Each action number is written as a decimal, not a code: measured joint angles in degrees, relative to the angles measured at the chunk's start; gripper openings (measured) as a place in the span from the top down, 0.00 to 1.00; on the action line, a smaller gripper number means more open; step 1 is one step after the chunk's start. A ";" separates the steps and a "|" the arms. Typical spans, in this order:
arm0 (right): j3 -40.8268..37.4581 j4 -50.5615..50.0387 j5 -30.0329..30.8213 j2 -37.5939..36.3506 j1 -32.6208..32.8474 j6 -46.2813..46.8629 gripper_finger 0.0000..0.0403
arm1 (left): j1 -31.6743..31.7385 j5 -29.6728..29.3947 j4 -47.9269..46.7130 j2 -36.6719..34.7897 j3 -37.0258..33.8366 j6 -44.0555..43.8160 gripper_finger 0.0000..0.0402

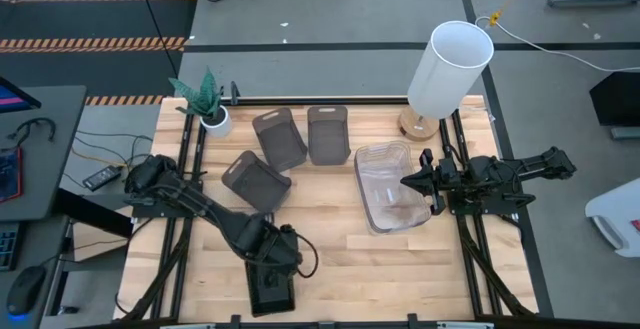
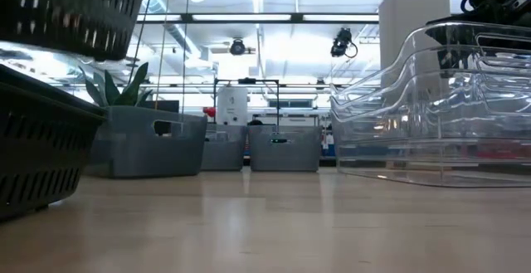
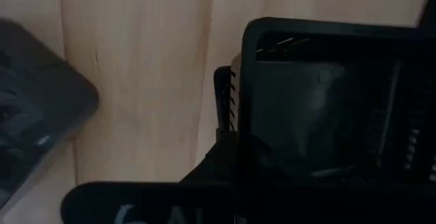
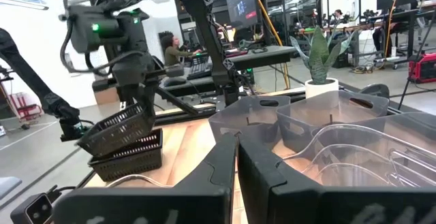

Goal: Stack baskets by color
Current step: Stack the right black bin on the black bins, then stack the left gray bin on the middle gray bin

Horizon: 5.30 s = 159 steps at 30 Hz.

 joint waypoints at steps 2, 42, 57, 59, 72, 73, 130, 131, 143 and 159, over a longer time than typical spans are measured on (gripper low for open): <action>0.00 0.00 0.00 0.01 -0.02 0.02 0.94 | -0.67 -0.65 -0.04 0.75 -0.01 -1.00 0.98; 0.00 0.02 0.00 0.02 -0.02 0.01 0.94 | 7.78 -28.99 -14.95 2.39 -0.09 5.71 0.65; 0.00 0.05 0.02 -0.01 -0.02 0.02 0.94 | 15.87 -24.80 6.48 -19.94 -20.38 3.09 0.74; -0.01 0.02 0.00 0.02 -0.02 0.01 0.94 | 17.30 -24.56 7.25 -19.97 -20.55 -1.44 0.73; 0.00 0.05 0.02 0.00 -0.02 0.00 0.94 | 24.02 -25.18 -2.35 -19.67 -20.53 2.99 0.48; 0.01 0.01 0.00 0.02 -0.02 0.01 0.94 | 24.67 -25.93 -3.99 -19.58 -20.55 3.30 0.48; -0.01 0.02 0.00 0.02 -0.02 0.02 0.94 | 58.33 -0.74 19.35 -35.86 -52.71 13.73 0.97; -0.01 0.02 0.00 0.02 -0.02 -0.01 0.94 | 58.33 -0.73 17.91 -35.86 -51.24 14.31 0.97; 0.01 0.02 0.00 0.02 -0.02 0.00 0.94 | 58.35 -1.97 0.13 -35.88 -26.89 25.74 0.99; -0.01 0.01 0.00 0.02 -0.02 0.02 0.94 | 67.49 -15.83 2.39 -16.87 -2.97 47.47 0.99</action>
